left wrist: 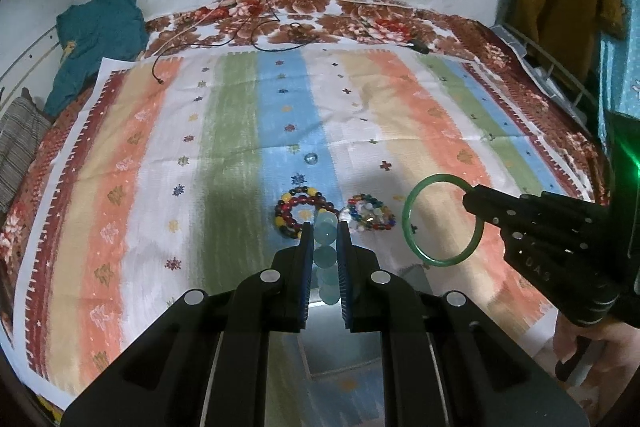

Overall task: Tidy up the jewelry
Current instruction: 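Carry the blue bracelet with the left tool while the right carries the bangle to the tin, then open the right tool over the tin dropping the bangle while the left tool drops the blue bracelet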

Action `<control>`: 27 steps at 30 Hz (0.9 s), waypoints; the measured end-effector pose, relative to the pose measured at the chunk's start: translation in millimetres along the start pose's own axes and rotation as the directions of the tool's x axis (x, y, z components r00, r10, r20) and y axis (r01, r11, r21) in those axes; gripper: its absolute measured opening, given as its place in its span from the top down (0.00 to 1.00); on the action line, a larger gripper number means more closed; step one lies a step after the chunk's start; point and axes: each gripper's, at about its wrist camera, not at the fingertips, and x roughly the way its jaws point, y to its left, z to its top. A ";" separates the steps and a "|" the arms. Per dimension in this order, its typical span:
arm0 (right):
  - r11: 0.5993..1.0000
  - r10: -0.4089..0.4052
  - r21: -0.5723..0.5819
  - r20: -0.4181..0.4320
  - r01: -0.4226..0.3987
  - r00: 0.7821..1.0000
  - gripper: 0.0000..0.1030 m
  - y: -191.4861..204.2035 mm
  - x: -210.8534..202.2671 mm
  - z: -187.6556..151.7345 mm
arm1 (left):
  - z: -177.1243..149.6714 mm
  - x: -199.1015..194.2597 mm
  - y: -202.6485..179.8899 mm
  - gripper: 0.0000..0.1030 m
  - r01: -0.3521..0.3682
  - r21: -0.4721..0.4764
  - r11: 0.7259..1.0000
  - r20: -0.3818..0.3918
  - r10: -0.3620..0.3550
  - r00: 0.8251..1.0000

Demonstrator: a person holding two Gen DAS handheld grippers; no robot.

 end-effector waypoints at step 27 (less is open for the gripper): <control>0.999 0.028 -0.033 -0.032 -0.029 0.999 0.51 17.3 -19.6 -35.9 | -32.9 -21.4 1.7 0.72 0.012 -0.073 0.997 0.013 -0.011 1.000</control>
